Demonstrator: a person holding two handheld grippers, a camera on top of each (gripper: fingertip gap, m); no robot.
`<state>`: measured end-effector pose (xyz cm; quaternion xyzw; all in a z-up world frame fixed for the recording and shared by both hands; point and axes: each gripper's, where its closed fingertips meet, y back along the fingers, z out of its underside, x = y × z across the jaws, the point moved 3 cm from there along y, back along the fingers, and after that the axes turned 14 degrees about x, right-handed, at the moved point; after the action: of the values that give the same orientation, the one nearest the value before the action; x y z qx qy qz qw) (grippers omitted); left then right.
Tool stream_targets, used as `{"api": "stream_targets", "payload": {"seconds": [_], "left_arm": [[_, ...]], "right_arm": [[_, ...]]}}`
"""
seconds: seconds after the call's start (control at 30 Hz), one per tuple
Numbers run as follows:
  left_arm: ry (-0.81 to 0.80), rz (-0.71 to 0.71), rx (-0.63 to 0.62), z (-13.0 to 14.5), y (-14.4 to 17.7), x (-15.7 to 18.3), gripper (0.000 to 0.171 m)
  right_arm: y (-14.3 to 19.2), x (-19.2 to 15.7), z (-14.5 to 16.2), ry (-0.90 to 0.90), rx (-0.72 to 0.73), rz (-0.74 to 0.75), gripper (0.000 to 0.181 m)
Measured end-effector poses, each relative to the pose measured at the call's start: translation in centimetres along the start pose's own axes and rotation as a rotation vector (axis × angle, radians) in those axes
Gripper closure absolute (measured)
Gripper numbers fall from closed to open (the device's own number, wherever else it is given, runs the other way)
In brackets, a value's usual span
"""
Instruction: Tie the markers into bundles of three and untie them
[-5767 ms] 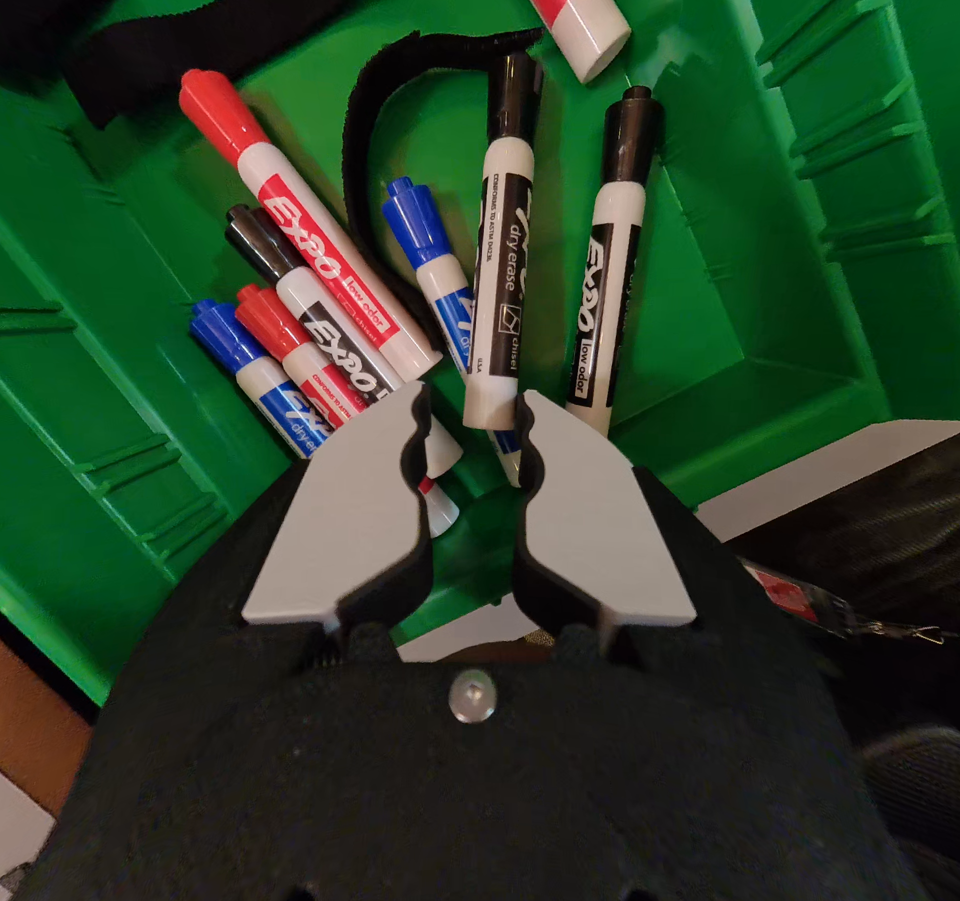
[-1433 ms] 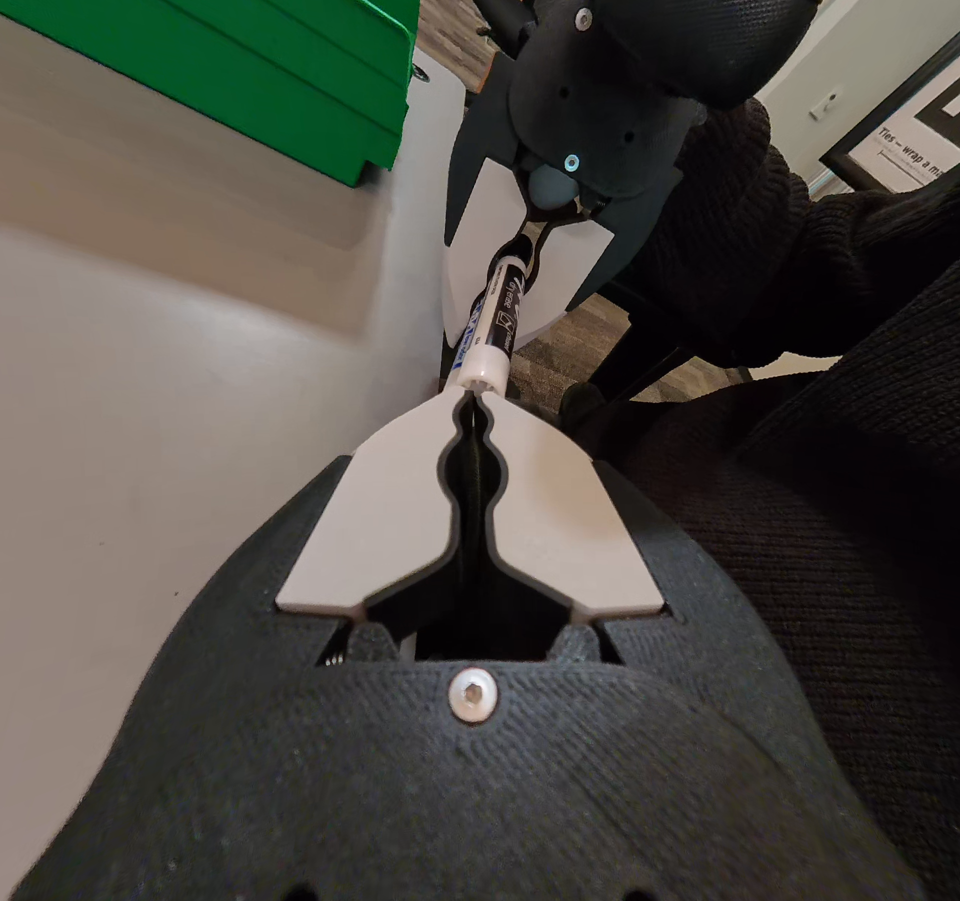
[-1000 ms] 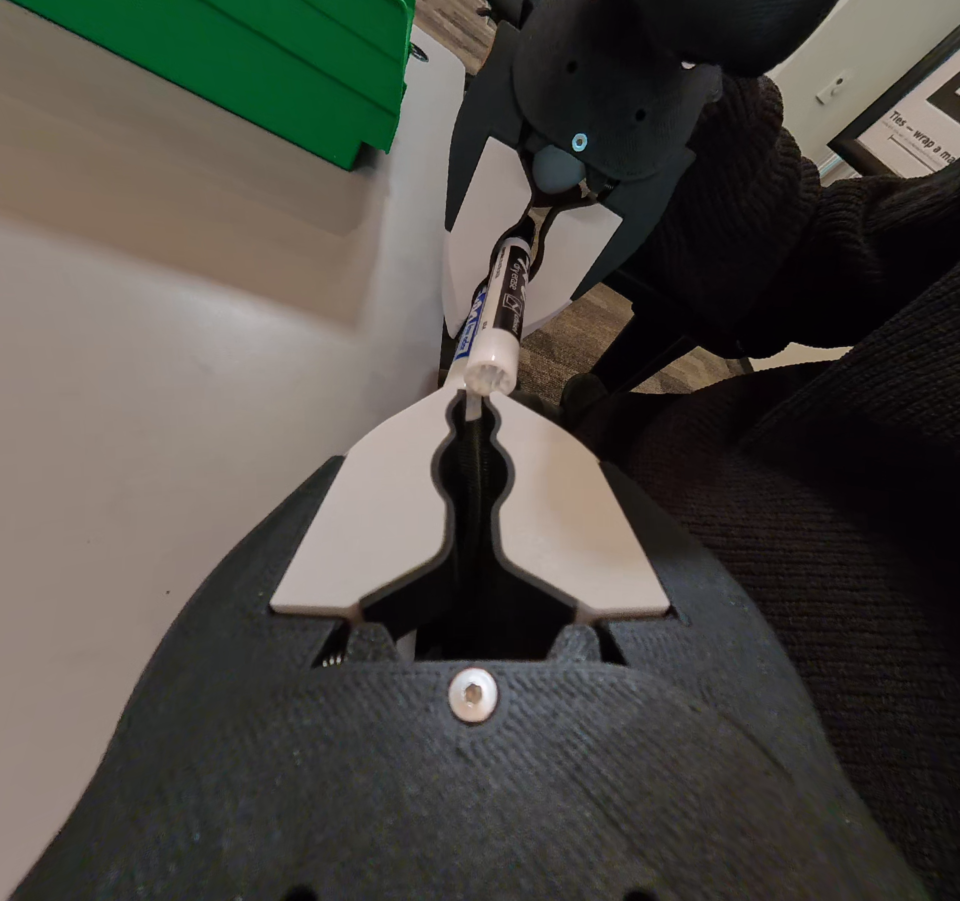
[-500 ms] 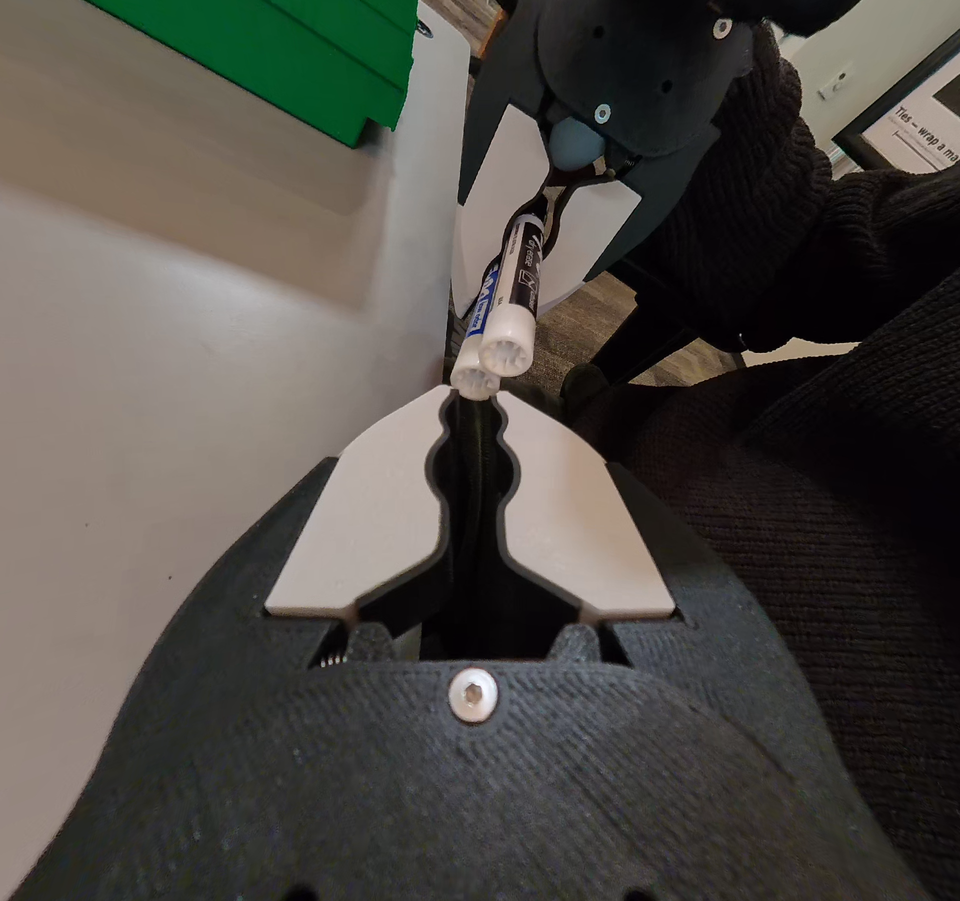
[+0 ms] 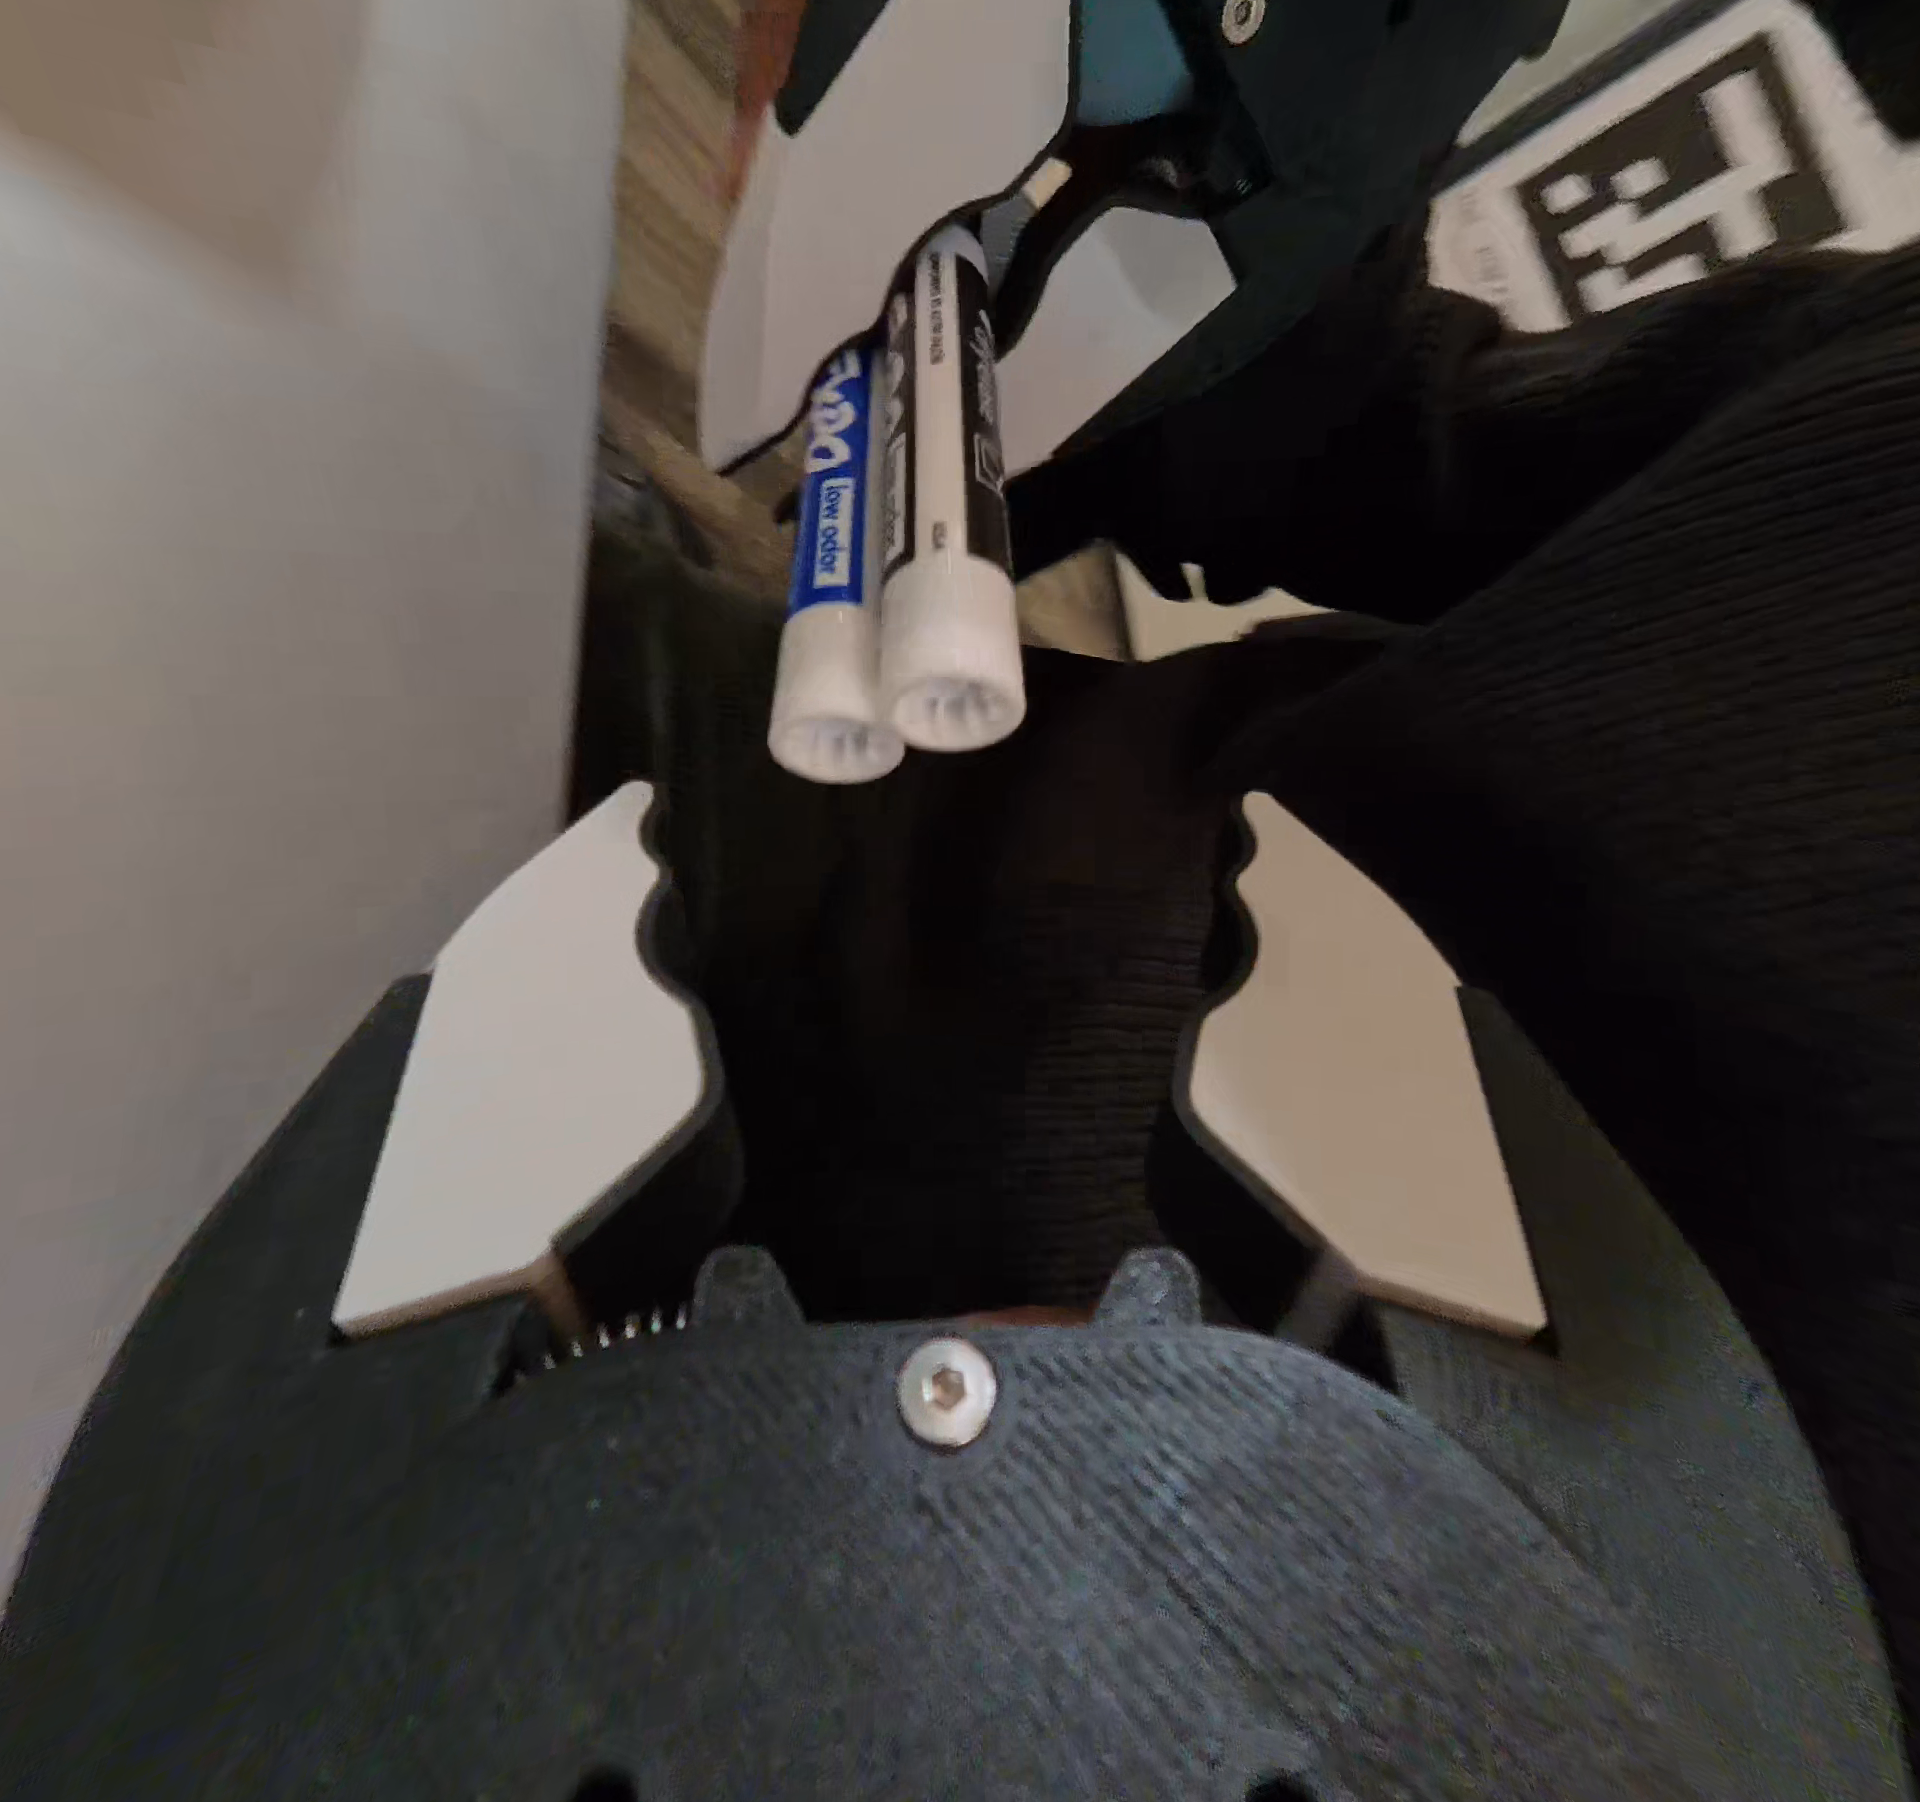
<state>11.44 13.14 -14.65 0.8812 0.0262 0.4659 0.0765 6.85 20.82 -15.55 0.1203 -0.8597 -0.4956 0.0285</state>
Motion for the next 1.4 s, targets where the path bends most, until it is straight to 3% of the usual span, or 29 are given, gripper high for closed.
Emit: {"api": "stream_targets", "payload": {"seconds": [0.23,0.33,0.47,0.73,0.97,1.17,1.3,1.4], "left_arm": [[0.192,0.2,-0.18,2.8,-1.0,2.4,0.072],[0.293,0.305,-0.208,2.2,-0.2,2.6,0.077],[0.442,0.442,-0.153,-0.3,1.9,2.6,0.088],[0.501,0.53,-0.345,2.3,3.2,4.0,0.08],[0.544,0.586,-0.307,1.3,2.5,3.8,0.08],[0.414,0.463,-0.253,0.0,3.4,3.0,0.081],[0.195,0.178,-0.154,-1.1,4.6,1.3,0.084],[-0.02,0.018,0.016,-2.6,5.9,1.0,0.087]], "right_arm": [[1.1,-1.7,-2.3,0.189,-0.086,-0.052,0.167],[1.7,-0.9,-3.3,0.271,-0.151,-0.072,0.167],[1.1,0.0,-5.0,0.33,-0.167,-0.144,0.167],[-1.6,0.6,-6.2,0.401,-0.164,-0.248,0.167],[-1.9,0.0,-7.0,0.452,-0.125,-0.268,0.167],[-1.0,0.5,-6.3,0.411,-0.116,-0.226,0.167],[-0.6,1.6,-5.3,0.34,-0.126,-0.196,0.167],[-0.4,2.4,-4.2,0.286,-0.148,-0.172,0.167]]}}
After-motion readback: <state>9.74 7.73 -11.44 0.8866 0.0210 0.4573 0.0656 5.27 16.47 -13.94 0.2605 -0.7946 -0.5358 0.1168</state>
